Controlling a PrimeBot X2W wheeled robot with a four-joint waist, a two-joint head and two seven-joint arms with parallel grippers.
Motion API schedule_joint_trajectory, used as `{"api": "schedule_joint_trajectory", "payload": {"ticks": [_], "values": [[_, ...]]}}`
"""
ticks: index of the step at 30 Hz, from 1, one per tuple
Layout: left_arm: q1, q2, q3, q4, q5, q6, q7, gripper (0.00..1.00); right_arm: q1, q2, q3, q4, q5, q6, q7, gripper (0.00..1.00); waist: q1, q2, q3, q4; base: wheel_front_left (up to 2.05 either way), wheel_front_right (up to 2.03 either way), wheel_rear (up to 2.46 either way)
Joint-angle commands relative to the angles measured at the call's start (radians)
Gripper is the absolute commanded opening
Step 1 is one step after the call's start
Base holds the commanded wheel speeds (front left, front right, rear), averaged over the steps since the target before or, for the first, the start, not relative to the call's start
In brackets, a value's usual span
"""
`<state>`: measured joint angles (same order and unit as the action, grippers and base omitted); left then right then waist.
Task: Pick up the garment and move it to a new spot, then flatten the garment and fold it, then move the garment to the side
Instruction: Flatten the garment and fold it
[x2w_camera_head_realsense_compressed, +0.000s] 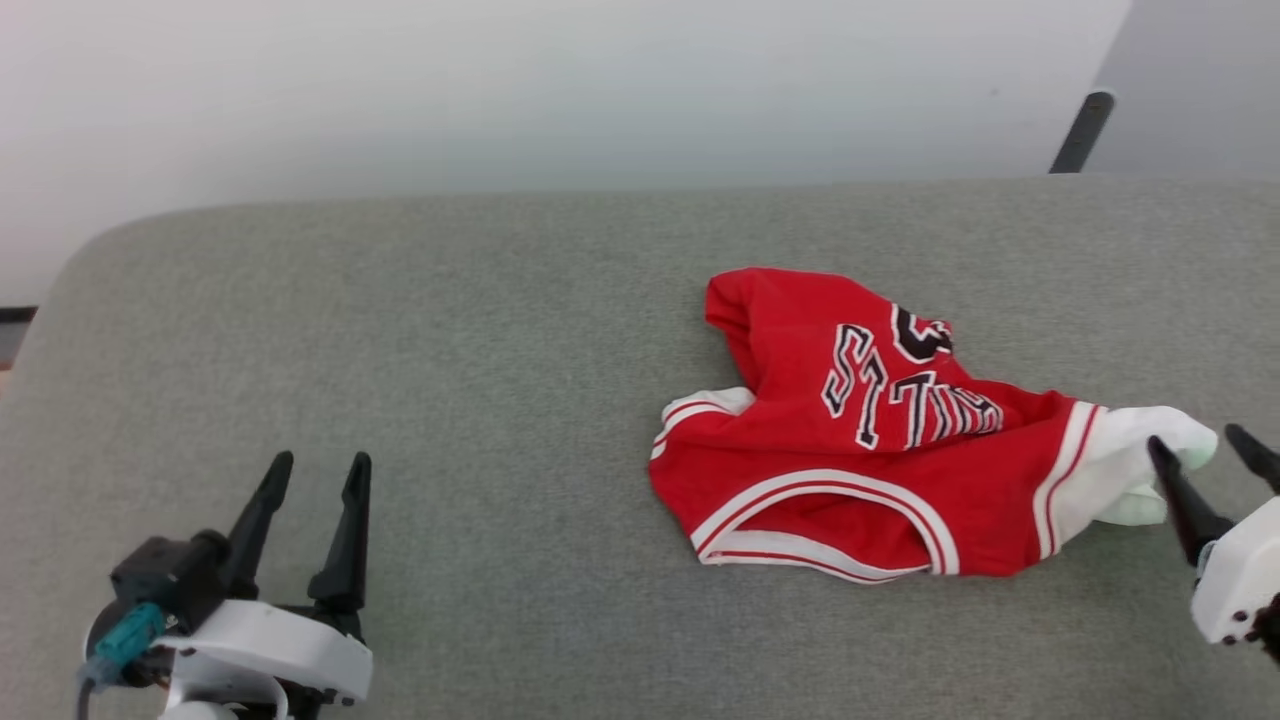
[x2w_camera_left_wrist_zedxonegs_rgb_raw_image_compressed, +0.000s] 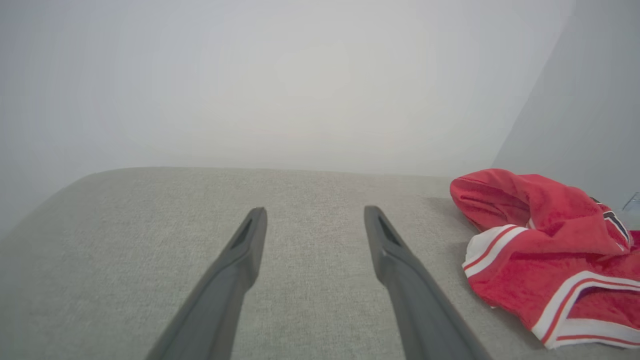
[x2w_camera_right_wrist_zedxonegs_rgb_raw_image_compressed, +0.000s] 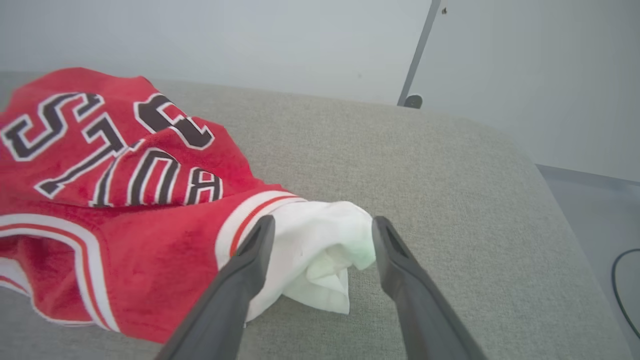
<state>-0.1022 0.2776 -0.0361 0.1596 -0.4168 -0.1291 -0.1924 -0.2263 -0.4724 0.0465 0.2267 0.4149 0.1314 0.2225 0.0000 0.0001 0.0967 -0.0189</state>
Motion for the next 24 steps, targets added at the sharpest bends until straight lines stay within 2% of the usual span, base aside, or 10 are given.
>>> {"api": "schedule_joint_trajectory", "payload": {"ticks": [1, 8, 13, 18, 24], "values": [[0.003, 0.013, -0.003, -0.012, -0.005, -0.002, 0.010, 1.00, 0.026, 0.014, -0.004, -0.027, -0.011, -0.001, -0.011, 1.00, 0.0000, -0.0001, -0.016, -0.026, 0.00, 0.00, 0.00], [-0.003, 0.048, -0.009, -0.062, -0.036, -0.002, 0.068, 1.00, 0.103, 0.101, -0.010, -0.147, -0.048, -0.001, -0.051, 1.00, 0.0000, -0.0001, -0.022, -0.081, 0.00, 0.00, 0.00], [-0.036, 0.084, -0.039, -0.098, -0.088, -0.002, 0.158, 1.00, 0.142, 0.159, -0.017, -0.210, -0.068, -0.001, -0.073, 1.00, 0.0000, -0.0001, -0.011, -0.113, 0.00, 0.00, 0.00], [-0.115, 0.134, -0.104, -0.132, -0.191, -0.002, 0.318, 1.00, 0.144, 0.191, -0.017, -0.251, -0.079, -0.001, -0.075, 1.00, 0.0000, -0.0001, 0.010, -0.135, 0.00, 0.00, 0.00], [-0.250, 0.181, -0.214, -0.144, -0.351, -0.002, 0.603, 1.00, 0.119, 0.215, 0.004, -0.264, -0.080, -0.001, -0.084, 1.00, 0.0000, -0.0001, 0.040, -0.159, 0.00, 0.00, 0.00]]}}
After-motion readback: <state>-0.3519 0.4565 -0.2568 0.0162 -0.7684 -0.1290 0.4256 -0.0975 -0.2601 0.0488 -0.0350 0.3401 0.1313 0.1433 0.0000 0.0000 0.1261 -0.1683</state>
